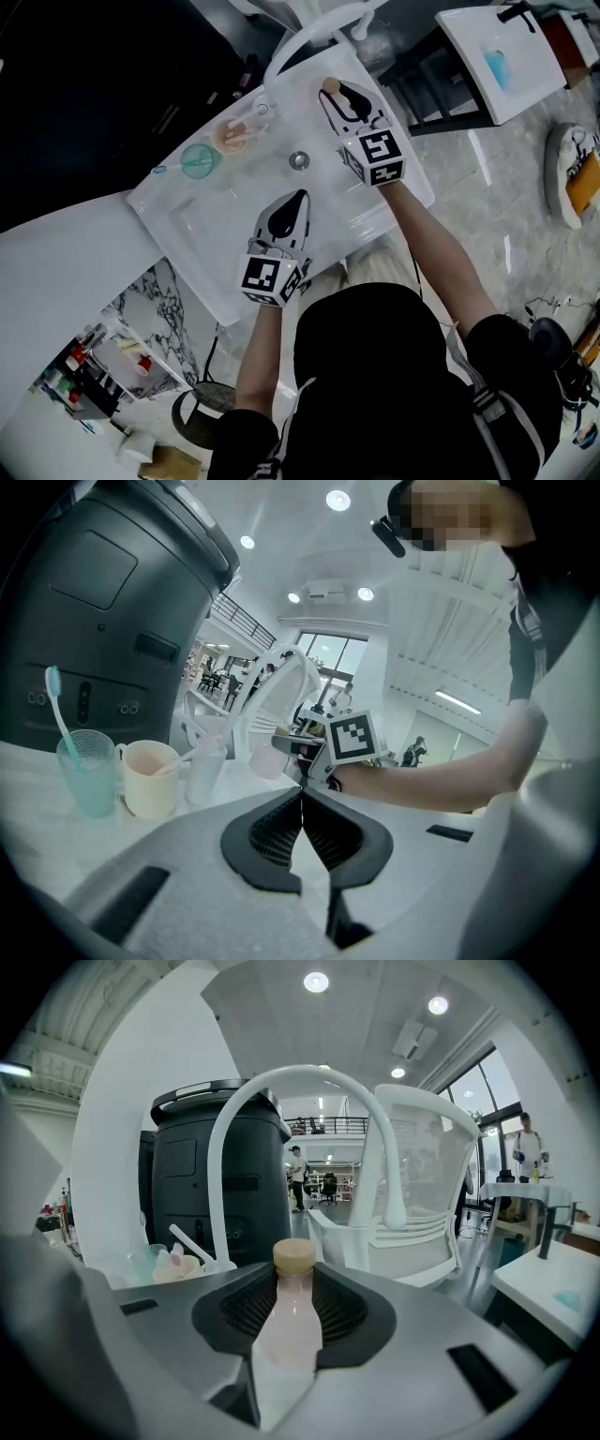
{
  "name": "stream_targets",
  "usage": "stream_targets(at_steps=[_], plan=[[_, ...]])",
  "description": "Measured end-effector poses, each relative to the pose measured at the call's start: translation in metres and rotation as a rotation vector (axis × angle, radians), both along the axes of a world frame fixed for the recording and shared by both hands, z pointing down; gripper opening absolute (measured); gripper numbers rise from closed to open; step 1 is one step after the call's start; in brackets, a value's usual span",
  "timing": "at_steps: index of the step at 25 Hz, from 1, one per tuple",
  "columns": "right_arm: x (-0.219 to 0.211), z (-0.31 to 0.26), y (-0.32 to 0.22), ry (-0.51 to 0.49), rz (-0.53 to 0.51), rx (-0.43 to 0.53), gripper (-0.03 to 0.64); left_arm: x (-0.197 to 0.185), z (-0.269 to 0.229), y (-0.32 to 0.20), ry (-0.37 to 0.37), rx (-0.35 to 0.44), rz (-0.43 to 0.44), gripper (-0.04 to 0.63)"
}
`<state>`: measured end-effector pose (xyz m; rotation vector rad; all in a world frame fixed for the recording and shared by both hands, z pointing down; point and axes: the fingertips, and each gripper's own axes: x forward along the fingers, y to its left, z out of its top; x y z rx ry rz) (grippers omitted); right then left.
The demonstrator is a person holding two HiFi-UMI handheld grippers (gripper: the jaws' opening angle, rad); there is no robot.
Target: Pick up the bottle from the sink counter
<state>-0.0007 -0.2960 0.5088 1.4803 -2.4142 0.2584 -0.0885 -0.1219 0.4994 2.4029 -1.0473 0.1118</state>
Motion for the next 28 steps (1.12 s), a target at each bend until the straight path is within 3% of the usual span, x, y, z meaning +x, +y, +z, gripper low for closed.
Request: stream_targets(at_steps=[17, 28], plan=[[-0.021, -0.051, 0.051, -0.03, -0.104, 0.024, 0.121, -0.018, -0.023, 0.009, 0.018, 0.032, -0.088, 0.02], [-0.013, -0.083, 0.088, -0.067, -0.173, 0.02, 0.121, -0.01, -0.04, 0.009, 0.017, 0.054, -0.097, 0.02]])
